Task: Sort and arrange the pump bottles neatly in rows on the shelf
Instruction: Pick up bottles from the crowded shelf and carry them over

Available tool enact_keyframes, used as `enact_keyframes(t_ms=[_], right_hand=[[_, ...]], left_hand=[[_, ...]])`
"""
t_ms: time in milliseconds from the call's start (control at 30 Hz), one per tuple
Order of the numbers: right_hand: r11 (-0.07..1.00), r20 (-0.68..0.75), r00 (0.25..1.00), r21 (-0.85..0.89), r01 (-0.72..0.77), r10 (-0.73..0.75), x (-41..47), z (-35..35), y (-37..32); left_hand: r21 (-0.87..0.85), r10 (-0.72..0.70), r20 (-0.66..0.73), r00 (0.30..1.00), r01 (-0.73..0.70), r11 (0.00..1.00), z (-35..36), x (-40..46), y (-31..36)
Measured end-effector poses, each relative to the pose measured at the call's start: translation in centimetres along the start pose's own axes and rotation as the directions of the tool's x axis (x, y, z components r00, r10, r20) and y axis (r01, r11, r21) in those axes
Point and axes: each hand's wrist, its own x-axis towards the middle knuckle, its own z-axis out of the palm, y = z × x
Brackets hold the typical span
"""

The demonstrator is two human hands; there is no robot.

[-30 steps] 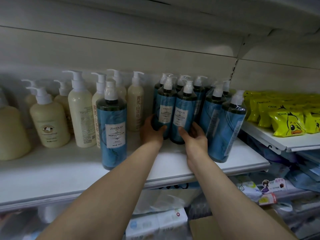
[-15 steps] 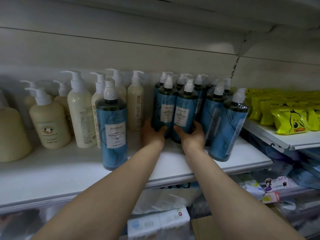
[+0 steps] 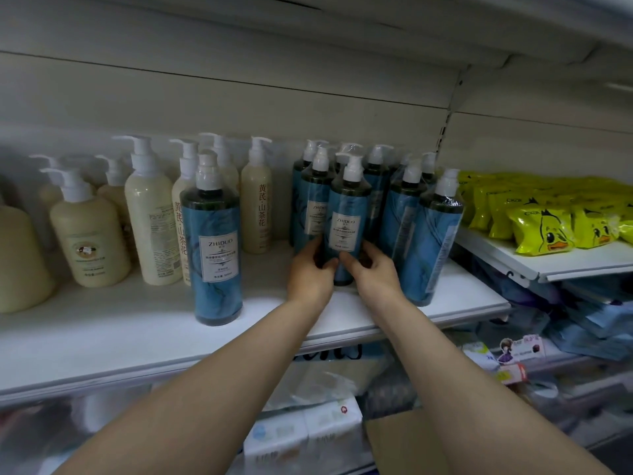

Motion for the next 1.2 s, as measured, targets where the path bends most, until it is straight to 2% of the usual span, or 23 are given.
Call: enact_keyframes(t_ms=[133,200,267,333,433,500,567,633,700,833,1000,1200], right_hand=[[0.995,-0.089,0.996,-0.099,-0.007,-0.001,-1.5,0.1,-0.6],[0.997,-0.140,0.990,-0.071,0.023,-0.033,-2.7,0.0,-0.9],[0.996,-0.262,0.960,-0.037,0.086,-0.093,-4.1,-0.2,-1.3],[0.990,-0.419,0.897,-0.029,0.141,-0.140,-5.0,-0.6,-1.7],[0.978,-0.613,0.762,-0.117,0.171,-0.207,-5.2,-1.8,-1.8],[0.970,-0.683,0.688,-0.184,0.160,-0.244,-4.9,-2.6,-1.6],[0.968,-0.712,0.660,-0.226,0.109,-0.240,-4.6,-3.4,-1.3],[0.973,-0.713,0.679,-0.229,0.010,-0.175,-4.1,-4.1,-1.0],[0.975,-0.670,0.738,-0.208,-0.083,-0.080,-3.6,-4.8,-0.7],[0.974,-0.554,0.830,-0.150,-0.170,0.060,-2.5,-5.5,0.0],[0.966,-0.535,0.840,-0.162,-0.204,0.088,-2.8,-6.3,-0.1],[0.968,-0.392,0.915,-0.174,-0.179,0.099,-5.0,-5.3,-0.9]], left_hand=[[-0.011,-0.036,-0.034,0.999,0.035,0.999,0.3,0.1,-0.2],[0.008,-0.044,-0.030,0.999,0.044,0.999,0.3,0.3,-0.3],[0.030,-0.045,-0.023,0.999,0.046,0.998,0.5,0.5,-0.4],[0.071,-0.053,-0.023,0.998,0.054,0.996,0.8,0.6,-0.4],[0.128,-0.084,-0.048,0.995,0.090,0.988,1.3,0.9,-0.5],[0.160,-0.100,-0.063,0.993,0.109,0.981,1.8,1.3,-0.6],[0.193,-0.108,-0.075,0.991,0.121,0.974,2.2,1.6,-0.5],[0.226,-0.107,-0.089,0.990,0.125,0.966,2.6,1.6,-0.1],[0.252,-0.117,-0.100,0.988,0.139,0.958,3.1,1.7,0.2],[0.262,-0.133,-0.108,0.985,0.157,0.952,4.0,2.1,0.6],[0.189,-0.187,-0.113,0.976,0.206,0.960,4.0,1.1,1.1],[-0.033,-0.097,-0.033,0.995,0.096,0.995,2.8,-3.6,2.3]])
